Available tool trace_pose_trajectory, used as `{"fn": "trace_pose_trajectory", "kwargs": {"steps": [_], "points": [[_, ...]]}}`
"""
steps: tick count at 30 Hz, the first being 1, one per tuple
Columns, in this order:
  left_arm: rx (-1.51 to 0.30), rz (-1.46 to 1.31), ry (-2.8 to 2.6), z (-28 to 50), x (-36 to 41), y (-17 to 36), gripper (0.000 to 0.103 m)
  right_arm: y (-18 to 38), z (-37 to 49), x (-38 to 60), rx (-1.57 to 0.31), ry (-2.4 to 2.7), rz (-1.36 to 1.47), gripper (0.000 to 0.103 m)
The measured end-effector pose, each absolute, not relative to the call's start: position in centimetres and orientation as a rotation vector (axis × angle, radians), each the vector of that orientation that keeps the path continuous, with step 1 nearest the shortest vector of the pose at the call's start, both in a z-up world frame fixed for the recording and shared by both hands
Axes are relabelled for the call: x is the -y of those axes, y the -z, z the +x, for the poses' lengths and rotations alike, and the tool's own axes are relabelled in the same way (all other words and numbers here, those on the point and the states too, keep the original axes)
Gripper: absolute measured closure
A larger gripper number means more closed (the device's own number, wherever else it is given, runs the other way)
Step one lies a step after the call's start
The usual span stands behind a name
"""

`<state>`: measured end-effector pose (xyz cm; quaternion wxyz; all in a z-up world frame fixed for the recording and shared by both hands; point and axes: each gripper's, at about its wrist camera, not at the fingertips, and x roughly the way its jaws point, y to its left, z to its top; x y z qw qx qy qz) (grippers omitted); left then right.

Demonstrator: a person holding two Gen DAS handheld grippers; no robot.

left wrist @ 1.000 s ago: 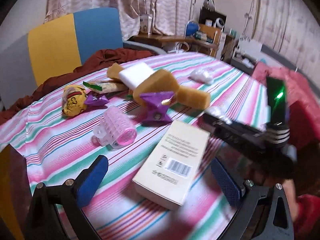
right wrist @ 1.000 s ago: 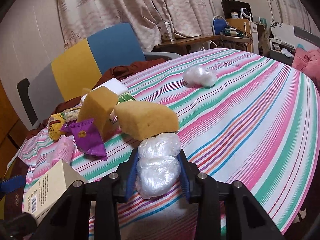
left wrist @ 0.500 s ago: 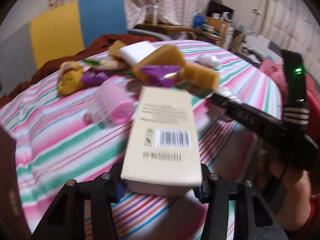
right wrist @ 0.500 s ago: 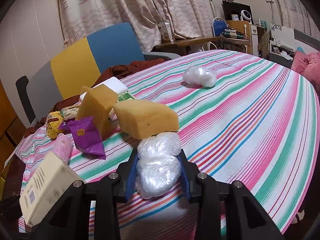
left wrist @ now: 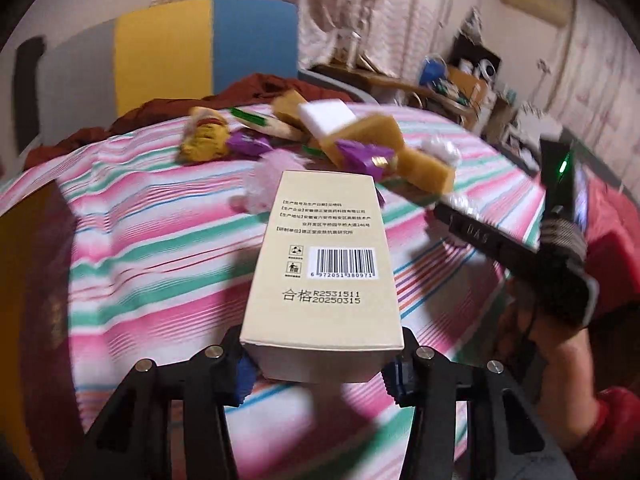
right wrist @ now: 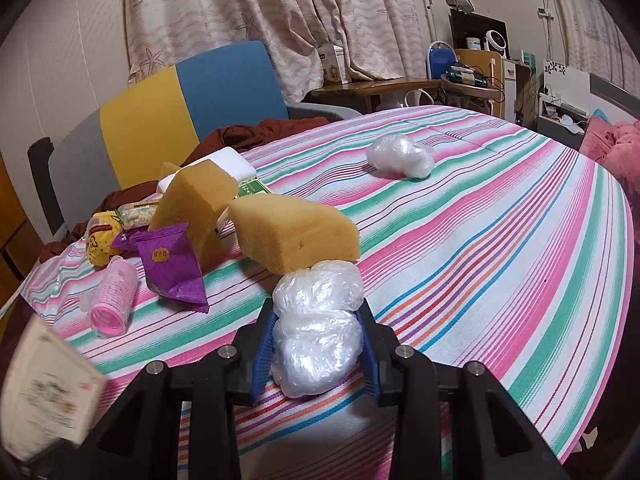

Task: Organize objects
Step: 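Grasp the cream barcode box with the left tool while the right tool holds the bag, then carry the box in the left tool and the bag in the right tool over the gold tray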

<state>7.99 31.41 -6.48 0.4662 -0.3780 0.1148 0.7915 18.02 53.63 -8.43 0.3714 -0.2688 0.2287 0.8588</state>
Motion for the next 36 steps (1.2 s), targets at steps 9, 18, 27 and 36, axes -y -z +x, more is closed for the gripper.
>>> {"fn": "trace_pose_trajectory", "kwargs": {"steps": [9, 18, 27, 36], "points": [[-0.167, -0.908, -2.06, 6.5, -25.3, 3.4, 0.053, 8.4, 17.4, -53.2, -0.533, -2.192, -0.723, 0.066], [-0.09, -0.927, -2.163, 4.8, -19.6, 2.6, 0.052, 7.4, 17.4, -50.1, -0.552, -2.27, -0.733, 0.066], [-0.015, -1.009, -2.299, 2.3, -12.9, 2.9, 0.052, 2.3, 14.7, -40.9, -0.531, -2.604, -0.705, 0.066], [0.017, -1.107, -2.43, -0.4, -5.7, 4.4, 0.052, -1.1, 10.9, -31.2, -0.526, -2.926, -0.791, 0.066]]}}
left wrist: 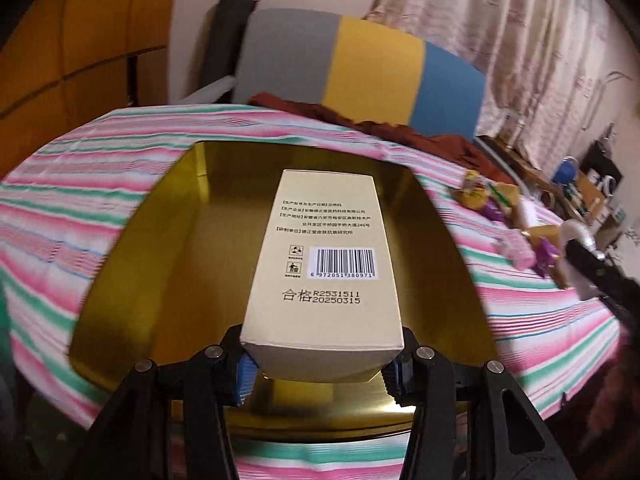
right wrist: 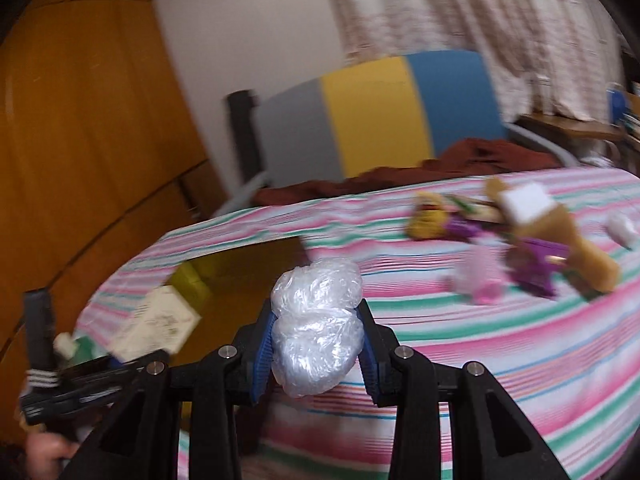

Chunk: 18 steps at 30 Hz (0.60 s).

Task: Organize objects
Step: 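Carry the box in the left tool and the bag in the right tool over the gold tray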

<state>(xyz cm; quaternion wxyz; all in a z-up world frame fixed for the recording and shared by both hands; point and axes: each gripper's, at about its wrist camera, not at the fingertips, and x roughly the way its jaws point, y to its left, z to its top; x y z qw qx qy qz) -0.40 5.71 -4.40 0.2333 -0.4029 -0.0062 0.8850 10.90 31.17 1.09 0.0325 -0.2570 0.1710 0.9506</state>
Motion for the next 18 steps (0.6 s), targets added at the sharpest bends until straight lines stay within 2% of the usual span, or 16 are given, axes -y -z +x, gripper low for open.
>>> {"fn": "trace_pose_trajectory", "kwargs": {"steps": [13, 15, 16, 18], "points": [[-0.035, -1.248, -2.556, -2.8, -0.4, 5.6, 0.051, 0.5, 5.2, -22.1, -0.553, -3.069, -1.113, 0.066], [-0.021, -1.238, -2.557, -2.5, -0.1, 5.3, 0.042, 0.9, 4.9, -21.5, -0.564, -3.077, -1.161, 0.066], [-0.01, -1.215, -2.564, -2.3, 0.1, 5.0, 0.032, 1.1, 4.7, -21.1, -0.553, -3.077, -1.171, 0.066], [-0.034, -1.159, -2.628, -1.7, 0.4, 3.9, 0.026, 1.3, 4.5, -20.6, -0.553, -3.082, -1.194, 0.066]]}}
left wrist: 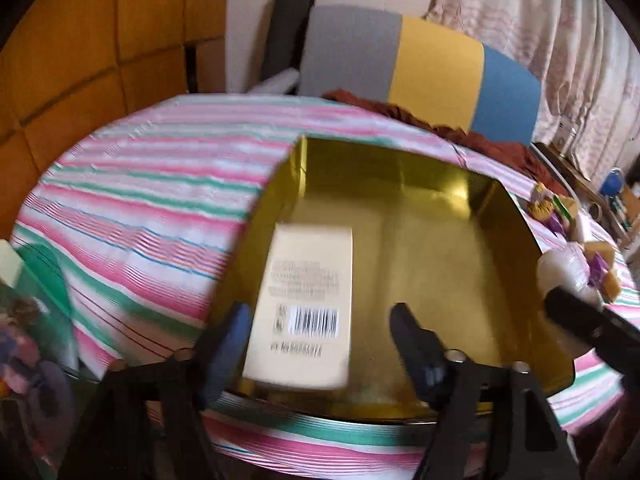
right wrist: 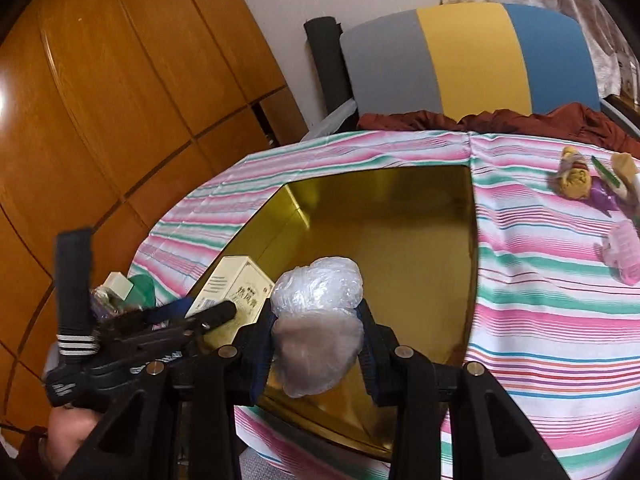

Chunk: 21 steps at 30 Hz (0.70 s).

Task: Organize objects
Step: 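Carry the box in the left tool and the bag in the right tool over the gold tray, then open the left tool to drop the box in the tray while the right tool releases the bag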

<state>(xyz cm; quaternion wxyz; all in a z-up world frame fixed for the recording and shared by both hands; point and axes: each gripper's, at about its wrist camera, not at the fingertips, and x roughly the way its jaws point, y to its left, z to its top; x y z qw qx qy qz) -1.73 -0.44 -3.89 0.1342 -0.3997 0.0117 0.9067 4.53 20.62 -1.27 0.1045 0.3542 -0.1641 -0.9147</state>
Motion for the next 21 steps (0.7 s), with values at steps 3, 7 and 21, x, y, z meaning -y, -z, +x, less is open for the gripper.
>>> {"fn": "trace_pose_trajectory", "kwargs": {"steps": [3, 7, 21], "points": [[-0.01, -1.052, -2.71, -1.1, 1.5, 2.0, 0.023, 1.6, 3.9, -20.1, 0.484, 2.674, 1.064, 0.066], [0.127, -0.976, -2.831, -0.9, 3.7, 0.2, 0.003, 2.3, 2.8, -19.0, 0.477, 2.624, 1.119, 0.066], [0.326, -1.004, -2.912, -0.6, 7.3, -0.3, 0.0, 4.4, 0.0, -14.4, 0.416, 2.481, 1.228, 0.055]]}}
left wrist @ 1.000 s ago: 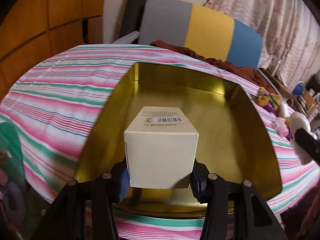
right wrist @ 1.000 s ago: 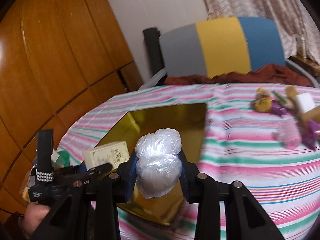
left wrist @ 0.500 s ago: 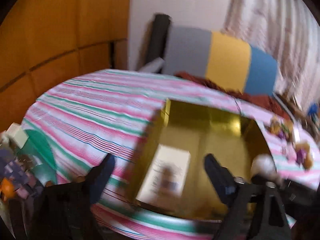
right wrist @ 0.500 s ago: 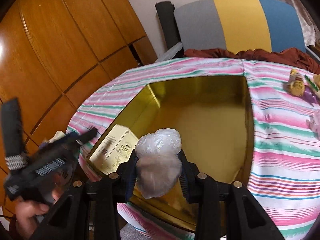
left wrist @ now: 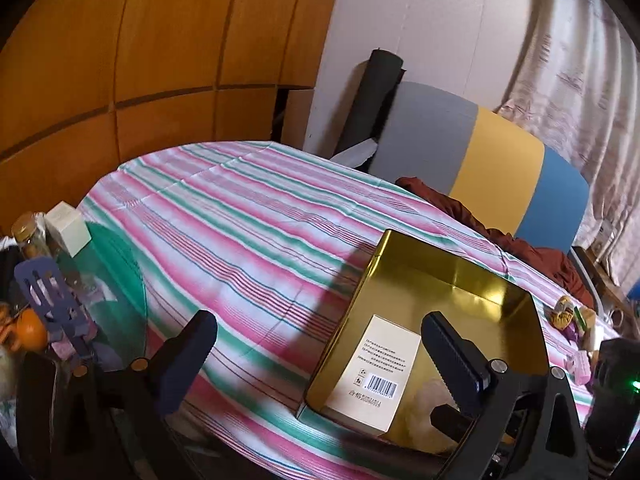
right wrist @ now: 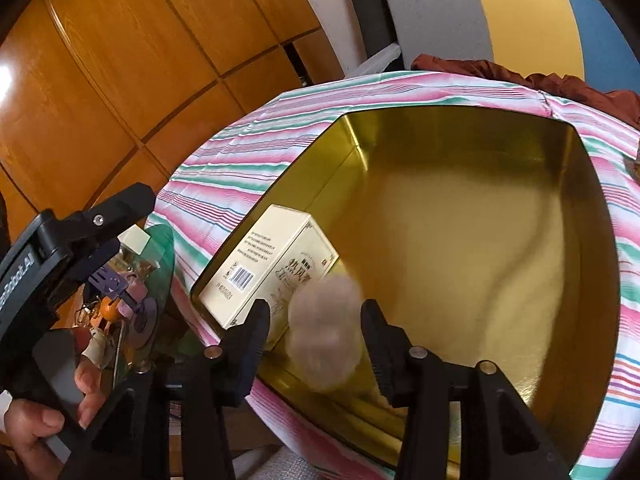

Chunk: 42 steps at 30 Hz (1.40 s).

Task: Organize objects
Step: 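Open the left tool to drop the box in the tray while the right tool releases the bag, then move both tools back toward the remaining items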

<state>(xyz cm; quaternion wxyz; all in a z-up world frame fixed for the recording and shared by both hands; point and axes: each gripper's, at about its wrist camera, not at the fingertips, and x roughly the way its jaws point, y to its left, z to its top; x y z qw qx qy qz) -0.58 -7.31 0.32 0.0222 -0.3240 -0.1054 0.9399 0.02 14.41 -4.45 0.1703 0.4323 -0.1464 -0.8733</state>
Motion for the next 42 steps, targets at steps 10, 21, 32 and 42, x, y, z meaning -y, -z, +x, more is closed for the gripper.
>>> {"fn": "trace_pose_trajectory", "kwargs": {"steps": [10, 21, 32, 42], "points": [[0.36, -1.036, -2.867, -0.4, 6.0, 0.0, 0.0, 2.5, 2.2, -17.5, 0.495, 2.568, 1.131, 0.054], [0.277, -1.046, -2.712, 0.3, 0.8, 0.1, 0.0, 0.2, 4.1, -22.7, 0.557, 2.736, 1.04, 0.054], [0.146, -1.01, -2.478, 2.7, -7.0, -0.4, 0.0, 1.3, 8.0, -31.3, 0.7, 2.937, 1.073, 0.054], [0.025, -0.998, -2.269, 5.6, -14.3, -0.6, 0.0, 3.8, 12.1, -39.0, 0.825, 3.104, 1.163, 0.054]]}}
